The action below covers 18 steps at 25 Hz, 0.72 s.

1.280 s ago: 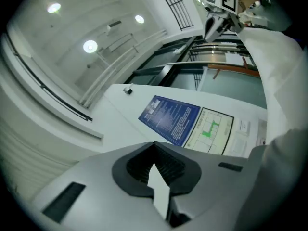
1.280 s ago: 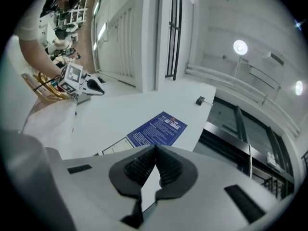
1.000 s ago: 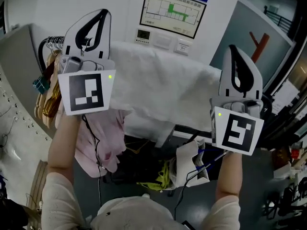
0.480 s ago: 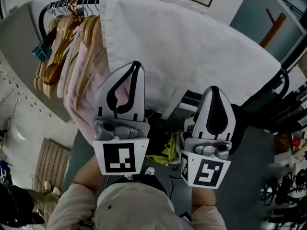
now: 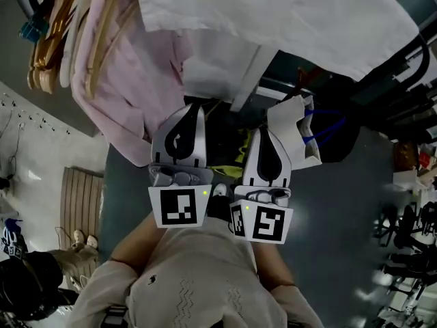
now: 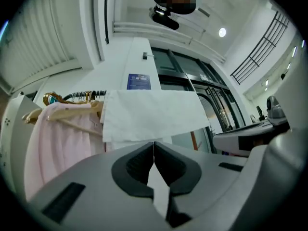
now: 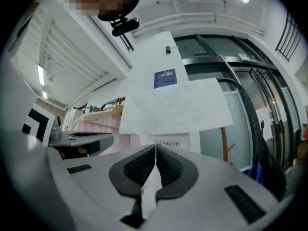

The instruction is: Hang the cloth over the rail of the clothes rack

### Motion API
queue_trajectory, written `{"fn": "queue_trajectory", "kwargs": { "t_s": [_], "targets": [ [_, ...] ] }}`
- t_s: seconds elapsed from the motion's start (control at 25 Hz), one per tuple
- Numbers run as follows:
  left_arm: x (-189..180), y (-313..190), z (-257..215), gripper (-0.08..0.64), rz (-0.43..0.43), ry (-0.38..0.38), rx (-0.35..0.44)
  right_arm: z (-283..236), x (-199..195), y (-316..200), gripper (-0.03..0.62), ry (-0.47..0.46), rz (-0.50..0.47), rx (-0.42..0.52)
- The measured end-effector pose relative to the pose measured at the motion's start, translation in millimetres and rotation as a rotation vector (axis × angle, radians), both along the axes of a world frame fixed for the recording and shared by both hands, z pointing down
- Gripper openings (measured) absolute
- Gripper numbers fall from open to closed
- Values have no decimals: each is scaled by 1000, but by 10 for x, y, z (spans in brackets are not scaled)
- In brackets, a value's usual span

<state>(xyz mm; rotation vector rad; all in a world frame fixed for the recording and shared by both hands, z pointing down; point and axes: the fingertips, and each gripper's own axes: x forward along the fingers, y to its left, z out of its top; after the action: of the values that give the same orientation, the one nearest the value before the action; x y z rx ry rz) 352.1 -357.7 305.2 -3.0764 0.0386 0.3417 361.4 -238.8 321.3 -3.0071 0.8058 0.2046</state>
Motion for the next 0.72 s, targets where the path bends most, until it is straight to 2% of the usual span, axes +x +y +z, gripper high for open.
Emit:
{"fn": "queue_trajectory", "kwargs": {
  "t_s": [0.12,0.24,0.44,0.72],
  "targets": [
    [-68,81,320,12,35,-75,51,310,-90,9,18,-71,13,-16],
    [-96,70,489,12,42,-93,-12,453,-133,-19,18,-100,20,-31],
    [-121,180,659,12,104,-151,170,567,-160,-77,18,-122,17,-58],
    [-120,116,805,12,112,-173,123,685,-154,-229,18,-146,-11,-80]
  ]
}}
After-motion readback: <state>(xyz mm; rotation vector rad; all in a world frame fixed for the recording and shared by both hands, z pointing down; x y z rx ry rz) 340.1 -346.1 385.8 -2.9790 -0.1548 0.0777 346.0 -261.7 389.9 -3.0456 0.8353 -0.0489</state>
